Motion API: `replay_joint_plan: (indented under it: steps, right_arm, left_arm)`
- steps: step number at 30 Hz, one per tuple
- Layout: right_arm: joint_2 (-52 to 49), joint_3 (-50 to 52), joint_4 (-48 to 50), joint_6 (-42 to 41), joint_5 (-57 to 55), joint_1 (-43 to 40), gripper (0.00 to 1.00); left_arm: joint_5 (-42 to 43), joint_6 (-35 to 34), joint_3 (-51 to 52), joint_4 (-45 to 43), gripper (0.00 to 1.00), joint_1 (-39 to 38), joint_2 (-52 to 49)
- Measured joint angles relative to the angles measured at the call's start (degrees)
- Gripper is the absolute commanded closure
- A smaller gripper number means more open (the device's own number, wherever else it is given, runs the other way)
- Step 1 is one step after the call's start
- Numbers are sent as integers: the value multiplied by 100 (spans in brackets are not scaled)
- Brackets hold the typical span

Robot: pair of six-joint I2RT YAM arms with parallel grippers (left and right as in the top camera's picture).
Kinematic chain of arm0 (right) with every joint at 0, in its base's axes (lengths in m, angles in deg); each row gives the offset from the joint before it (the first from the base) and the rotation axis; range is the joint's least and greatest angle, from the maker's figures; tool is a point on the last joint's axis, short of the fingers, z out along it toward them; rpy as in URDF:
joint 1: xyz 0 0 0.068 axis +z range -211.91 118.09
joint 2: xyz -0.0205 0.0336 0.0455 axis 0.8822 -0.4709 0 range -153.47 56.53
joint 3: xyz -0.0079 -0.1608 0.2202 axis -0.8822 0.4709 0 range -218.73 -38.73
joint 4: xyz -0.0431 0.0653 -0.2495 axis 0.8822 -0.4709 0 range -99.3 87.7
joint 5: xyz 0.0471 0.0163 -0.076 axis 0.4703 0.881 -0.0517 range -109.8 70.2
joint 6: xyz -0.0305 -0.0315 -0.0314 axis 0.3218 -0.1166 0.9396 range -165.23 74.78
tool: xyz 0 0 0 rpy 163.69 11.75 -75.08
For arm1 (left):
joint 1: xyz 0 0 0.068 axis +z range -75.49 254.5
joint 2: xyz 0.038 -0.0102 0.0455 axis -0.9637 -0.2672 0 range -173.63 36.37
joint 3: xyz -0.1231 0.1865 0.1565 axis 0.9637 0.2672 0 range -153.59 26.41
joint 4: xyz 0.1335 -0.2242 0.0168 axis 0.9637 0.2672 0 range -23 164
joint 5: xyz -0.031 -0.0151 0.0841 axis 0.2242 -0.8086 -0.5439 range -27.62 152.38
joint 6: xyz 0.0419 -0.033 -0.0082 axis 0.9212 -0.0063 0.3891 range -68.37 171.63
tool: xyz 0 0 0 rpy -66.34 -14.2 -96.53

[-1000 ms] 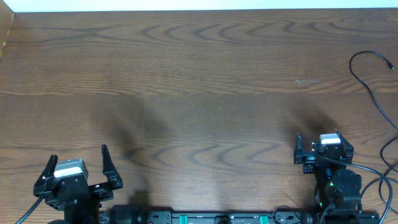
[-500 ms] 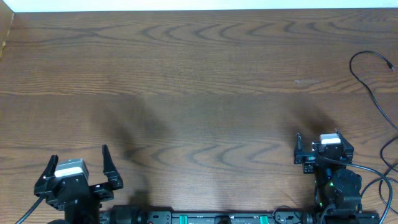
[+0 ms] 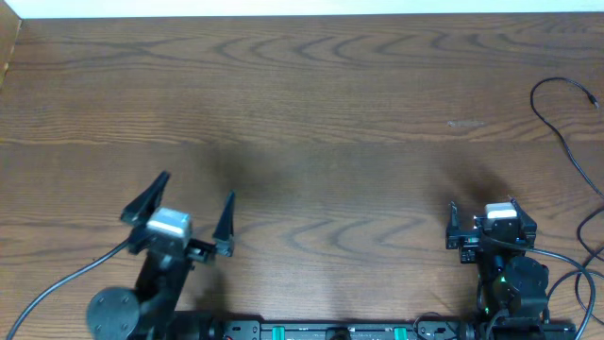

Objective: Untangle cables

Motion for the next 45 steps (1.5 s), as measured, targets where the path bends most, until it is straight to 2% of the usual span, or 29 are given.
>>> replay_joint_plan:
  steps: [8, 14, 24, 34, 45]
  right_arm:
    - [-2, 0, 0, 0, 0, -2, 1]
    - [-2, 0, 0, 0, 0, -2, 1]
    - [-2, 0, 0, 0, 0, -2, 1]
    - [2, 0, 0, 0, -2, -2, 1]
    - [2, 0, 0, 2, 0, -2, 1]
  left_arm:
    - [271, 28, 1497, -935, 2, 0, 774]
    - [291, 149, 2208, -1097, 2, 0, 1084]
    - [33, 476, 2540, -837, 2, 0, 1095]
    - [-426, 503, 2695, -332, 2, 0, 1099]
    - [-487, 501, 2691, -315, 2, 0, 1099]
